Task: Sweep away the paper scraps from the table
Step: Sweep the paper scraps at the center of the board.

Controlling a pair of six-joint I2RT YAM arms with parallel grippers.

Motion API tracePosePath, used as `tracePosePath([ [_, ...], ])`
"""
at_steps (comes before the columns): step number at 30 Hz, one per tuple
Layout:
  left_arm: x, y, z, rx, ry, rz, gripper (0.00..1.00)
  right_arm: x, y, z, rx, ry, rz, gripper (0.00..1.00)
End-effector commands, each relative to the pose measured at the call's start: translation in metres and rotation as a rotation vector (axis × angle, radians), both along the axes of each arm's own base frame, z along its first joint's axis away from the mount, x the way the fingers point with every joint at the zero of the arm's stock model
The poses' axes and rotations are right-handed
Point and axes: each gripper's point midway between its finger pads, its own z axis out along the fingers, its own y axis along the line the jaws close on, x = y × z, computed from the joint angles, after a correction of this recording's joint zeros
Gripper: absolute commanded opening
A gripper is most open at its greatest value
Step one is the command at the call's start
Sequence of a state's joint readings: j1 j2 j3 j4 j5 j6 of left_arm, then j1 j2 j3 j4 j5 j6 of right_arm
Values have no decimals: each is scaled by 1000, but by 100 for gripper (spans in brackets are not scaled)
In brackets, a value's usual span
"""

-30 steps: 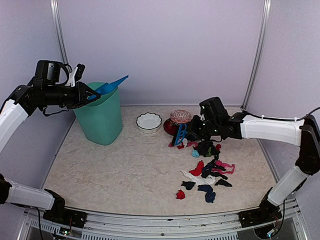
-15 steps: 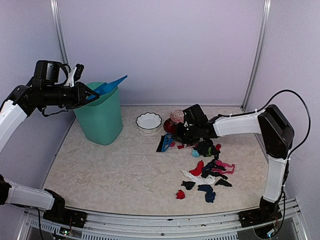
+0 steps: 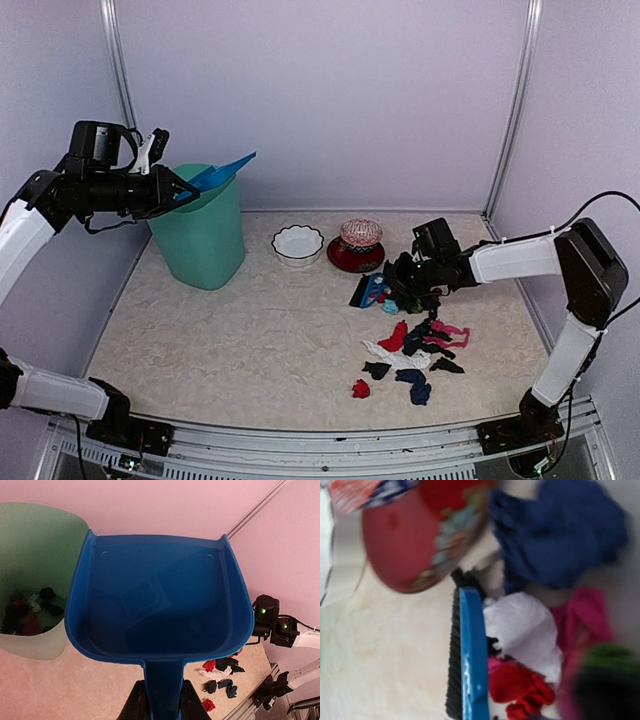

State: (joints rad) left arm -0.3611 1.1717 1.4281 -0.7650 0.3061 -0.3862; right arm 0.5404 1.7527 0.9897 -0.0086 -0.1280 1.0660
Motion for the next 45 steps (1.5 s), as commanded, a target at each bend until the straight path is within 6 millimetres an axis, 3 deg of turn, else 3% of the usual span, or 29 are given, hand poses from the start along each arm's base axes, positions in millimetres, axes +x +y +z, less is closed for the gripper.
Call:
tracePosePath([
  [1, 2, -7, 12, -17, -32, -15, 0, -25, -48, -23, -124, 83, -77, 0],
  [7, 4, -16, 9, -17, -26, -32, 0, -39, -77, -2, -161, 56, -123, 0],
  [11, 4, -22, 7, -15, -23, -42, 0, -43, -80, 31, -140, -11, -108, 0],
  [15, 4, -28, 3, -8, -18, -55, 0, -49, -71, 78, -74, -113, -30, 0],
  [20, 2, -32, 1, -8, -21, -67, 0, -74, -43, 129, 58, -228, 182, 0],
  [25, 0, -37, -3, -4, -19, -84, 0, -117, -7, 153, 125, -276, 456, 0],
  [28, -2, -39, -8, -4, -14, -92, 0, -143, 11, 149, 120, -272, 600, 0],
  [35, -9, -44, -13, -1, -6, -107, 0, -195, 49, 118, 119, -216, 857, 0],
  [40, -14, -47, -12, 1, -4, -110, 0, -208, 62, 86, 50, -157, 935, 0],
  [45, -16, -47, -10, 4, -6, -104, 0, -207, 69, 60, -21, -118, 958, 0],
])
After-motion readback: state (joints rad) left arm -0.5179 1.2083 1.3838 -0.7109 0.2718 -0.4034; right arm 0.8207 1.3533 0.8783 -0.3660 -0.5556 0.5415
